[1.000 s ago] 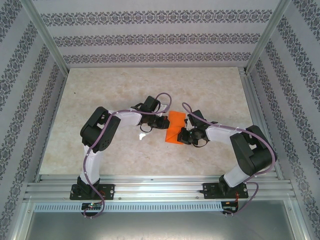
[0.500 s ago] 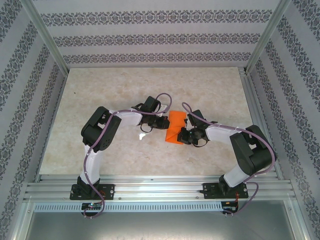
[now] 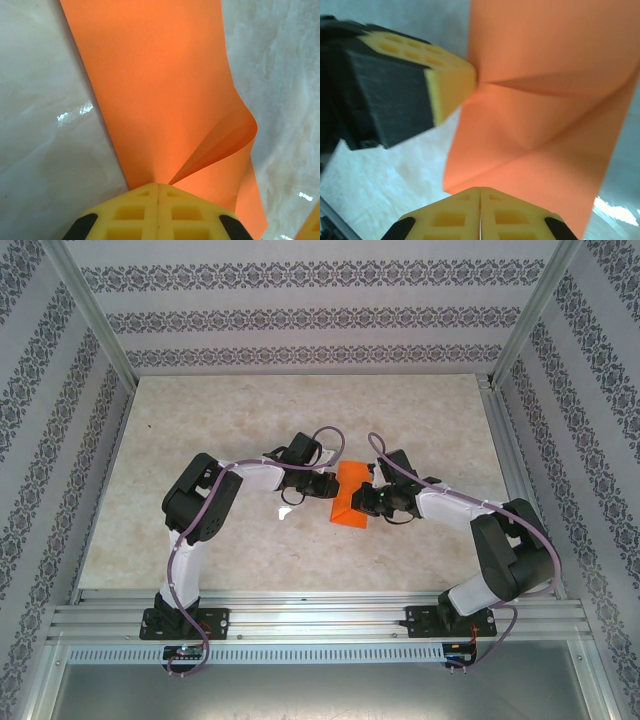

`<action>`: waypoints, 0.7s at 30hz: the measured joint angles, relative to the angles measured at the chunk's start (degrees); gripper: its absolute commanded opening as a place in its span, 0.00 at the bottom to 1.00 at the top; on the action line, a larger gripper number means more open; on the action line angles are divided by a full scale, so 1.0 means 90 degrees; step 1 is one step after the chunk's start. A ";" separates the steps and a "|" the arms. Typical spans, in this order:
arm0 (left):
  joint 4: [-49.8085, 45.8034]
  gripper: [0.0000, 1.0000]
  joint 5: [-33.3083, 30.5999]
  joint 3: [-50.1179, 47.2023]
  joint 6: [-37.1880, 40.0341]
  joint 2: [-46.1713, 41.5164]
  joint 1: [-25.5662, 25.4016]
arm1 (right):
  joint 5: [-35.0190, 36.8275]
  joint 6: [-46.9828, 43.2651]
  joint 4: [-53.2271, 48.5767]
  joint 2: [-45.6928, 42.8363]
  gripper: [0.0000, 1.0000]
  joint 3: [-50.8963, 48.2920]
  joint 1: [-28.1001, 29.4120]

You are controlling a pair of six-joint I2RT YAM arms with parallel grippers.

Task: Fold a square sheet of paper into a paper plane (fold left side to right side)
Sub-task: Fold the triangle a second time at the center of the table.

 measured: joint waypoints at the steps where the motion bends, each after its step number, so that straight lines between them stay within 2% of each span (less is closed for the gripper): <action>1: 0.0002 0.00 -0.0002 -0.0002 0.0005 -0.0002 0.0000 | -0.0015 0.0017 0.0068 0.0019 0.08 0.0039 0.0002; 9: 0.0002 0.00 -0.0029 -0.0007 0.0078 -0.0005 -0.0007 | -0.0119 0.0063 0.0593 0.0682 0.08 0.0194 0.0262; 21: 0.0002 0.00 -0.0097 -0.0010 0.0104 -0.0015 -0.0032 | -0.0131 0.0036 0.0758 0.1022 0.08 0.0194 0.0291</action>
